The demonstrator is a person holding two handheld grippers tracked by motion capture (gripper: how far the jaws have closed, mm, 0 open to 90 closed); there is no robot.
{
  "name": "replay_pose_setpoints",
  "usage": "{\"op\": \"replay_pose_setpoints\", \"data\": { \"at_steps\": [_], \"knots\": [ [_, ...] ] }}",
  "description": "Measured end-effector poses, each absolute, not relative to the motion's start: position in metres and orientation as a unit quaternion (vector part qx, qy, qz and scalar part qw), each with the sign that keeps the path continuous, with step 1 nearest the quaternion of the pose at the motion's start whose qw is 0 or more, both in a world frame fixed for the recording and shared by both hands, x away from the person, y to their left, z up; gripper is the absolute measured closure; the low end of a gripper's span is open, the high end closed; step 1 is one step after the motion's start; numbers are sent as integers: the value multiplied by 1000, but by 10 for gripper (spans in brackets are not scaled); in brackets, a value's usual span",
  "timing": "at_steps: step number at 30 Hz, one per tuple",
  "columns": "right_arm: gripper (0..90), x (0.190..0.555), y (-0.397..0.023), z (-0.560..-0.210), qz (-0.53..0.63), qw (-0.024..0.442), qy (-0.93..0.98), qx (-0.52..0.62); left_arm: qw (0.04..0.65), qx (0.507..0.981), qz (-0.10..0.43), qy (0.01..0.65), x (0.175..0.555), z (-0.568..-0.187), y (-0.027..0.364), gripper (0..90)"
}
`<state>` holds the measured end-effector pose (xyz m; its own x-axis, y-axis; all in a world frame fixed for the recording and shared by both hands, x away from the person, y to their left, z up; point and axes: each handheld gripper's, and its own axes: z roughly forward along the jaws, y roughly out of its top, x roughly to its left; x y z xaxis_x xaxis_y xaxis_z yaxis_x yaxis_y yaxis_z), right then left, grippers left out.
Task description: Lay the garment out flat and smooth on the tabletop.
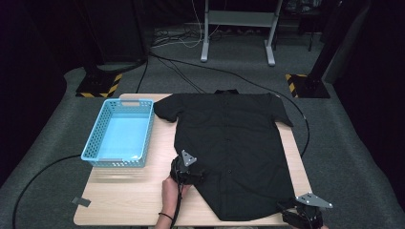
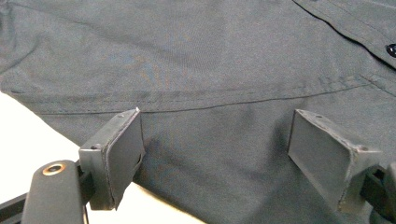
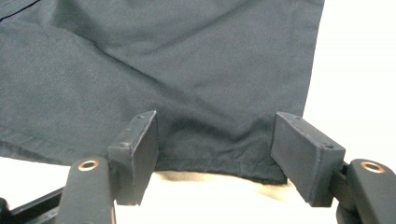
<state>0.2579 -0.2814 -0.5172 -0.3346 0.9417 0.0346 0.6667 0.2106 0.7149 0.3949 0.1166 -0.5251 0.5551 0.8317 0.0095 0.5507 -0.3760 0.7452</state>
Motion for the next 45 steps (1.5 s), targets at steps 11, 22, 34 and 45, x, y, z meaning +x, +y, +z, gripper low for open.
{"op": "replay_pose_setpoints", "data": {
  "at_steps": [11,22,34,45],
  "knots": [
    [181,271,-269,-471,382,235,739,503,358,806,196,429,395,-525,117,183],
    [143,339,-235,-473,376,231,761,475,358,806,196,429,395,-525,117,183],
    [139,355,-268,-523,361,215,740,525,358,806,197,429,395,-525,117,183],
    [142,356,-264,-525,350,218,751,517,371,793,188,445,393,-521,117,153]
  ]
}}
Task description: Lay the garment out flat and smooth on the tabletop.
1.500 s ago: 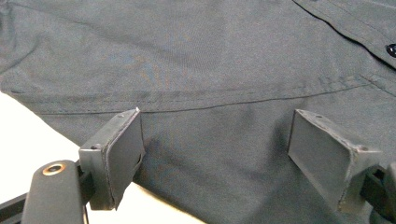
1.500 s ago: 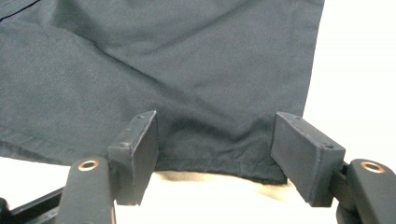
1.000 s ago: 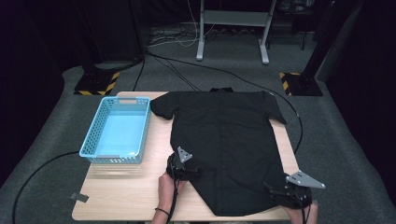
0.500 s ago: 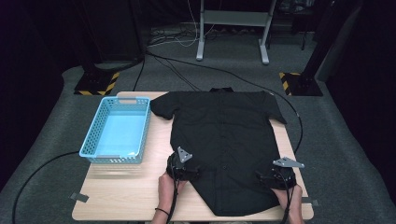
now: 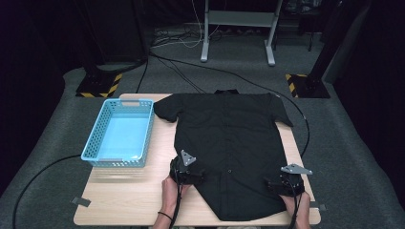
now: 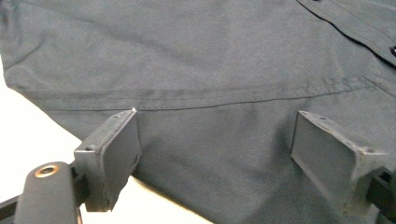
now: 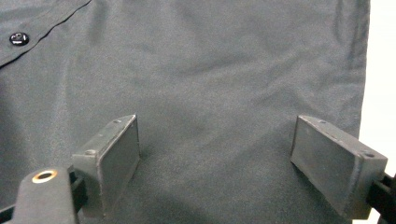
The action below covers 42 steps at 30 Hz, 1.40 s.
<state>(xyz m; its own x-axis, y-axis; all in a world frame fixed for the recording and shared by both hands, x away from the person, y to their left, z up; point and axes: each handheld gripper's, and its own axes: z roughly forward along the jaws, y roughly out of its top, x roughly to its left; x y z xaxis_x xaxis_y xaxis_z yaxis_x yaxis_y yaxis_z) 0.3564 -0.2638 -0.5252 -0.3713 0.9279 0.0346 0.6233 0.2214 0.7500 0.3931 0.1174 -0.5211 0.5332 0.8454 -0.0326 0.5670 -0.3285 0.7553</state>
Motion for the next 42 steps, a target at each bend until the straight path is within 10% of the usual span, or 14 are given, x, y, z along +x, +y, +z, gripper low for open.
{"op": "replay_pose_setpoints", "data": {
  "at_steps": [13,22,42],
  "knots": [
    [146,357,-267,-525,359,214,743,523,339,846,173,375,385,-514,38,226],
    [146,357,-267,-525,360,211,743,523,362,829,186,383,375,-519,48,817],
    [151,357,-267,-525,359,214,741,525,423,766,235,423,296,-519,124,851]
  ]
}}
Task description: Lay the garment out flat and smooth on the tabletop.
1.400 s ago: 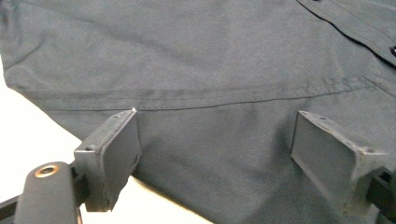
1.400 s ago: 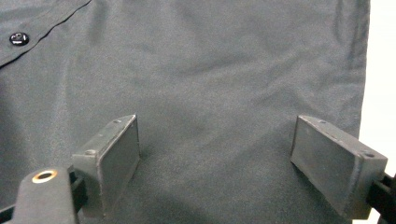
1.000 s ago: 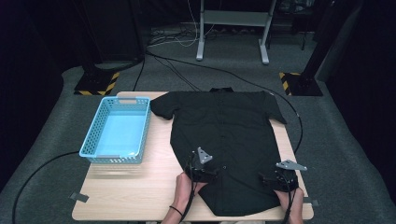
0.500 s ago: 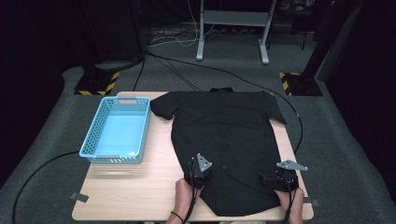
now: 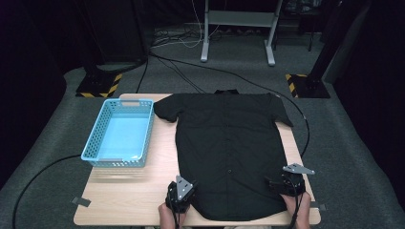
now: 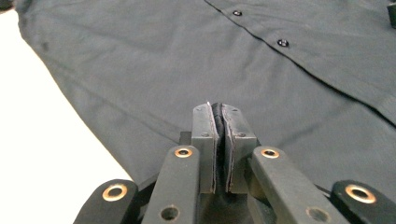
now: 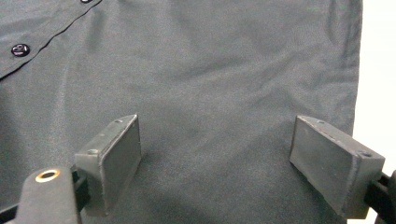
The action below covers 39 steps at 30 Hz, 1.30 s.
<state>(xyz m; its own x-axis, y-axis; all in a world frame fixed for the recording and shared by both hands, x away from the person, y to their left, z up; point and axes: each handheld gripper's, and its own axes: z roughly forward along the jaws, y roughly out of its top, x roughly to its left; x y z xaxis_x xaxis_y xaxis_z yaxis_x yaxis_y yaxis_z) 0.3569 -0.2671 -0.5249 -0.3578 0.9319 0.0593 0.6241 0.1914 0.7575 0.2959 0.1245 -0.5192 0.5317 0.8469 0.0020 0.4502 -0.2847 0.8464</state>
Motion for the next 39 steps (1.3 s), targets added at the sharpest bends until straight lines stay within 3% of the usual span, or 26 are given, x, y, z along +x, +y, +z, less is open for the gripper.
{"op": "replay_pose_setpoints", "data": {
  "at_steps": [13,15,20,24,29,32,39],
  "knots": [
    [153,357,-266,-525,356,216,743,524,399,757,253,452,262,-522,162,817],
    [152,357,-266,-525,355,217,743,524,400,753,262,453,255,-517,167,766],
    [147,357,-266,-525,354,216,743,525,411,738,281,456,249,-498,179,511],
    [145,357,-267,-525,357,212,742,525,410,742,284,448,270,-480,171,369],
    [143,357,-267,-525,358,214,740,527,342,797,225,444,314,-503,157,310],
    [143,355,-267,-524,362,220,738,526,324,809,213,442,309,-519,163,305],
    [140,345,-273,-520,379,232,727,524,354,793,202,452,283,-525,188,303]
  ]
}}
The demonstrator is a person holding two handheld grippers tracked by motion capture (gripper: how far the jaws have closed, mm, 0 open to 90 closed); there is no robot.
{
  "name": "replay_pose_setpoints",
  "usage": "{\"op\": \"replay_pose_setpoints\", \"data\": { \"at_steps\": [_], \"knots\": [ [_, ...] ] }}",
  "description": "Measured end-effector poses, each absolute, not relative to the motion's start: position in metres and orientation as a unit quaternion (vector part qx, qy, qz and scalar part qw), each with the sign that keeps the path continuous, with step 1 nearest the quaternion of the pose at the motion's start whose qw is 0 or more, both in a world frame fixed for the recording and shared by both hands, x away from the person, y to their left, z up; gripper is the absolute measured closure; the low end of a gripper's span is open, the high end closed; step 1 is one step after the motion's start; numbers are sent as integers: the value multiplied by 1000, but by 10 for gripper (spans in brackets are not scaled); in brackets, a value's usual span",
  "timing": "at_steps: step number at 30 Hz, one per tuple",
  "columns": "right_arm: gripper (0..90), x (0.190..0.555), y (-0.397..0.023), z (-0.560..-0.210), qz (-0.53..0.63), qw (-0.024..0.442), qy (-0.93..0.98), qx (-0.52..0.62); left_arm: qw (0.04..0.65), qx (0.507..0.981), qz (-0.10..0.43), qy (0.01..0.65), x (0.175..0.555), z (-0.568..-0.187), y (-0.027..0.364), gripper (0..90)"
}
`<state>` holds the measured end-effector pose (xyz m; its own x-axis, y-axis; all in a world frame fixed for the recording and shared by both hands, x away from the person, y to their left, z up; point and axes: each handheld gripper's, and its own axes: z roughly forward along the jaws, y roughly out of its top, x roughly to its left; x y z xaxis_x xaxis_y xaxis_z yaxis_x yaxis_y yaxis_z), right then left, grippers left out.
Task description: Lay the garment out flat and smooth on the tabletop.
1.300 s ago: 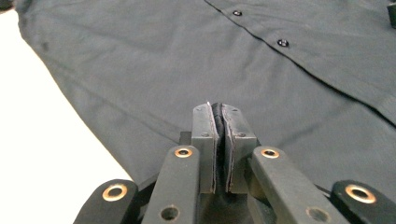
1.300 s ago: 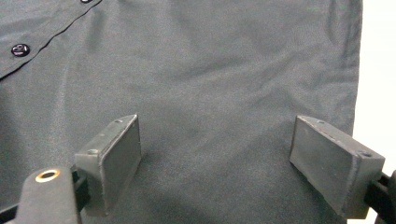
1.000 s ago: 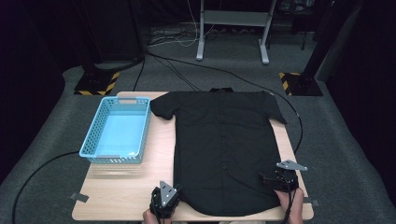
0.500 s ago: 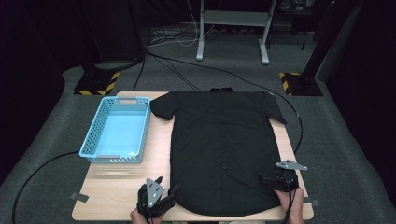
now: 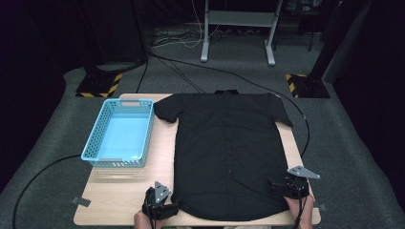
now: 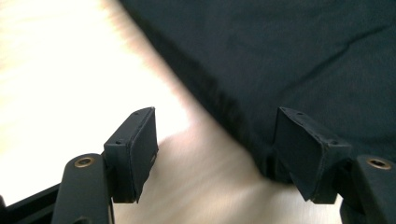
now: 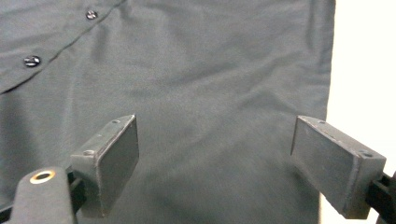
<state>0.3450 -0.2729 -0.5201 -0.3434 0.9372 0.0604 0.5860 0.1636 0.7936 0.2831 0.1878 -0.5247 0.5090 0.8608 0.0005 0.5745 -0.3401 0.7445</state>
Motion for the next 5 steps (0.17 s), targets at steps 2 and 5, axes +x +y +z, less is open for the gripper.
{"op": "replay_pose_setpoints", "data": {
  "at_steps": [2,5],
  "knots": [
    [138,338,-279,-517,384,238,722,525,373,784,194,456,279,-526,196,268],
    [132,336,-295,-516,379,242,715,535,413,749,193,480,276,-524,211,188]
  ]
}}
